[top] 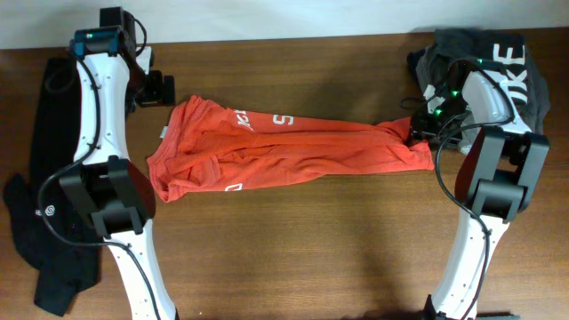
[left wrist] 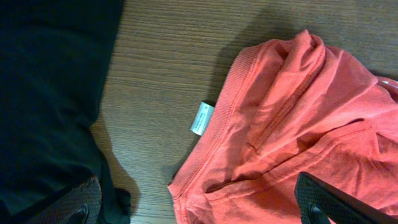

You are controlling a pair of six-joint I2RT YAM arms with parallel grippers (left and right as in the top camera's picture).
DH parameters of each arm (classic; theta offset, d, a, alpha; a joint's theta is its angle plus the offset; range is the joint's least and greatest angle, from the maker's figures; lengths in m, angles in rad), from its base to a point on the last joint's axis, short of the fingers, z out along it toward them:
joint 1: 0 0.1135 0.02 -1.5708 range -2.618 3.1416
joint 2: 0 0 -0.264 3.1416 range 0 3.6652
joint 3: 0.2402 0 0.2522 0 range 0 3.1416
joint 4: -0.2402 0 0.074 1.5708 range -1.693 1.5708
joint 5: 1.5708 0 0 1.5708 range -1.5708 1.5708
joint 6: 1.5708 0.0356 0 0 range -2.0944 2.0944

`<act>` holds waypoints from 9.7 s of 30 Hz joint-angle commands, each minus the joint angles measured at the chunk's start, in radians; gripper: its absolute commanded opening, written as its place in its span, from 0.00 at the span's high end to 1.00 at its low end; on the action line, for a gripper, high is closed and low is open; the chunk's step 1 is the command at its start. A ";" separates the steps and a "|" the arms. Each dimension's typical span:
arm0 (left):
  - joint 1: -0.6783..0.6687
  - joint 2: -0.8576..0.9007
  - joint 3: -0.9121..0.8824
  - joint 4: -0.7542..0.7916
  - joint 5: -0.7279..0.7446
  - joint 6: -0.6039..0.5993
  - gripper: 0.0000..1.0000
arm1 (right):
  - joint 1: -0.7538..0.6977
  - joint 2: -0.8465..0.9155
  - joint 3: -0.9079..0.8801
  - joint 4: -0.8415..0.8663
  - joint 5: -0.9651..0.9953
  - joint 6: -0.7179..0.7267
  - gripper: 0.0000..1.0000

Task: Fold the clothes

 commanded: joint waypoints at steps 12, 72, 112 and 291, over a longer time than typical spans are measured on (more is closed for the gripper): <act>0.060 -0.034 0.023 0.028 -0.007 0.004 0.01 | 0.002 -0.031 -0.215 0.139 -0.007 0.032 0.87; 0.156 -0.034 0.023 0.014 -0.006 0.004 0.01 | 0.583 -0.028 0.296 -0.047 -0.077 0.168 0.96; 0.044 -0.034 -0.220 -0.017 0.487 0.381 0.02 | 0.372 -0.038 0.597 -0.391 0.040 0.109 0.22; -0.562 -0.200 -0.329 0.351 0.355 0.109 0.23 | 0.126 -0.121 0.644 -0.163 -0.600 0.163 0.96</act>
